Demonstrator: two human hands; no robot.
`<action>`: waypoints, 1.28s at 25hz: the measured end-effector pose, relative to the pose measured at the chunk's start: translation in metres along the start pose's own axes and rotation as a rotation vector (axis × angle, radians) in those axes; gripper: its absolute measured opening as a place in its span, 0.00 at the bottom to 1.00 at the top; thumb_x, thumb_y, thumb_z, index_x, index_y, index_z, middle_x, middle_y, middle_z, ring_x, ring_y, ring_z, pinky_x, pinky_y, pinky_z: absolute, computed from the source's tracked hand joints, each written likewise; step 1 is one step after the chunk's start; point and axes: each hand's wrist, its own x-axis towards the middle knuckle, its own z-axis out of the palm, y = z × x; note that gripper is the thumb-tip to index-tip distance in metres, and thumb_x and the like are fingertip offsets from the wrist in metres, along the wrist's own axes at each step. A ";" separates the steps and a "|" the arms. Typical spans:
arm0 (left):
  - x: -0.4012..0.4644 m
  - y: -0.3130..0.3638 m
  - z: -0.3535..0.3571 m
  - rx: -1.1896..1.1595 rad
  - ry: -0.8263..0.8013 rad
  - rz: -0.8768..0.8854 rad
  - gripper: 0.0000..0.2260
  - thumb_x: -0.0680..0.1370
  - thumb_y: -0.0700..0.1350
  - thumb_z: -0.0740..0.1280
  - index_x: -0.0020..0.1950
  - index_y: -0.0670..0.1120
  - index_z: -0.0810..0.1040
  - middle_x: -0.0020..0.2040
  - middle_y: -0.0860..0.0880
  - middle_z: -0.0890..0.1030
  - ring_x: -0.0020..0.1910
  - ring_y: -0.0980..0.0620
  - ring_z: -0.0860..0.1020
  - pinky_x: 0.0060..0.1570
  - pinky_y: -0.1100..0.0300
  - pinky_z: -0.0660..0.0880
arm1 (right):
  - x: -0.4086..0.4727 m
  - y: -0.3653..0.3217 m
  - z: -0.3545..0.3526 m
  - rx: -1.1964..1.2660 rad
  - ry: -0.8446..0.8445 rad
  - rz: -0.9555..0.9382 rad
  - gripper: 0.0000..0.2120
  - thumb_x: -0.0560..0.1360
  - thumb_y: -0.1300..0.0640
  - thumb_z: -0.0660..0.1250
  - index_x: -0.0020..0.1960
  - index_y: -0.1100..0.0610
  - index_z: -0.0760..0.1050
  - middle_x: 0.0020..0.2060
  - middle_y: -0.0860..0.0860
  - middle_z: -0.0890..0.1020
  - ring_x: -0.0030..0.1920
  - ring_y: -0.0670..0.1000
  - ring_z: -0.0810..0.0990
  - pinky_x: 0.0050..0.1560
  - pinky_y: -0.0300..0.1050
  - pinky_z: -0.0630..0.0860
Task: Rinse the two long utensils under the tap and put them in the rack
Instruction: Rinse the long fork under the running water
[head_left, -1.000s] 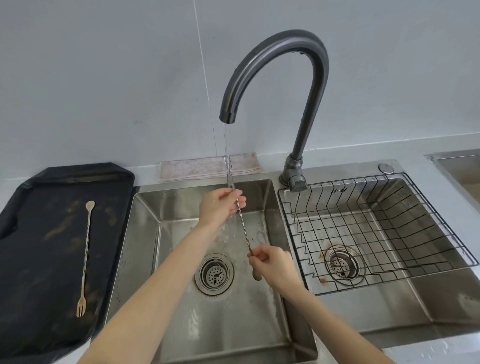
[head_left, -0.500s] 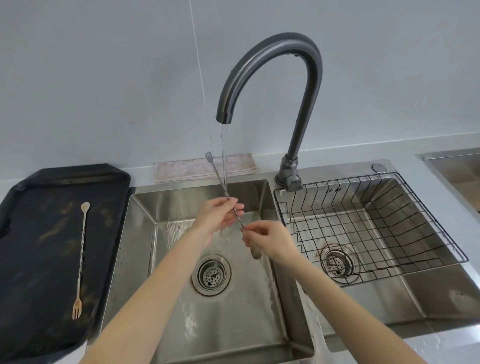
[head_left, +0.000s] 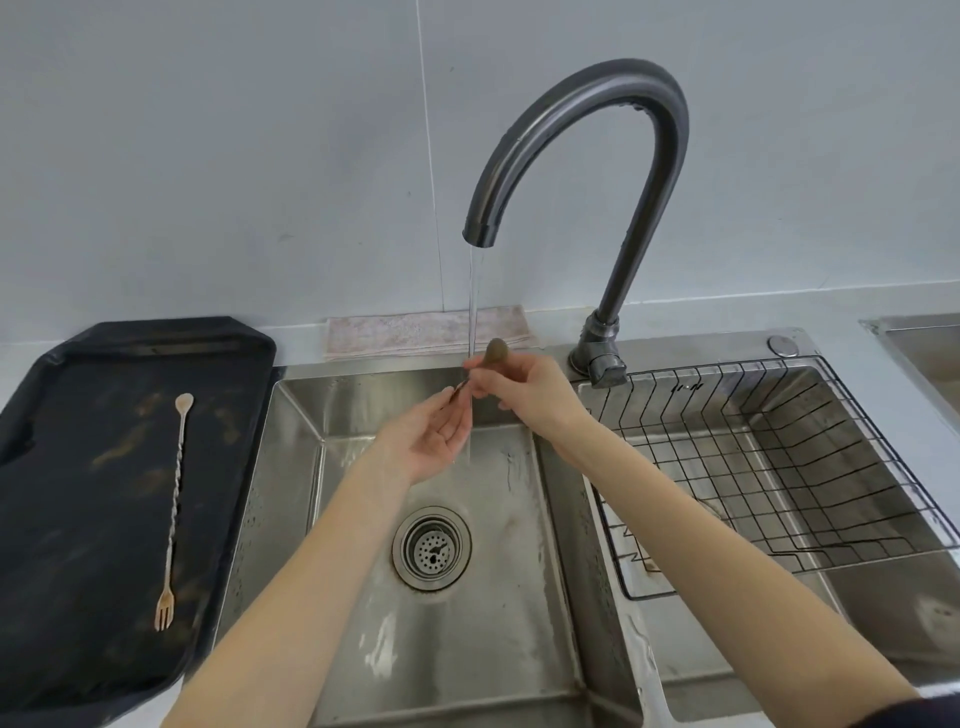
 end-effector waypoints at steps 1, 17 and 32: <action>0.001 0.000 0.000 -0.037 -0.015 -0.019 0.06 0.78 0.38 0.62 0.42 0.39 0.75 0.27 0.46 0.84 0.25 0.55 0.82 0.29 0.63 0.80 | 0.006 -0.004 0.003 -0.027 0.039 -0.005 0.04 0.75 0.57 0.66 0.43 0.51 0.78 0.34 0.45 0.80 0.43 0.49 0.76 0.45 0.42 0.71; -0.011 0.007 0.036 1.412 0.297 0.961 0.11 0.77 0.46 0.63 0.50 0.40 0.80 0.48 0.42 0.81 0.47 0.47 0.79 0.43 0.65 0.65 | 0.024 -0.029 0.010 -0.287 0.266 -0.125 0.09 0.75 0.56 0.66 0.44 0.62 0.81 0.32 0.49 0.79 0.31 0.44 0.74 0.33 0.25 0.68; -0.010 0.011 0.046 1.427 0.122 0.862 0.12 0.77 0.44 0.62 0.36 0.45 0.80 0.30 0.44 0.76 0.30 0.51 0.70 0.36 0.66 0.65 | 0.026 -0.051 -0.004 -0.095 0.292 -0.234 0.08 0.75 0.60 0.67 0.50 0.62 0.82 0.30 0.48 0.79 0.24 0.37 0.77 0.34 0.24 0.75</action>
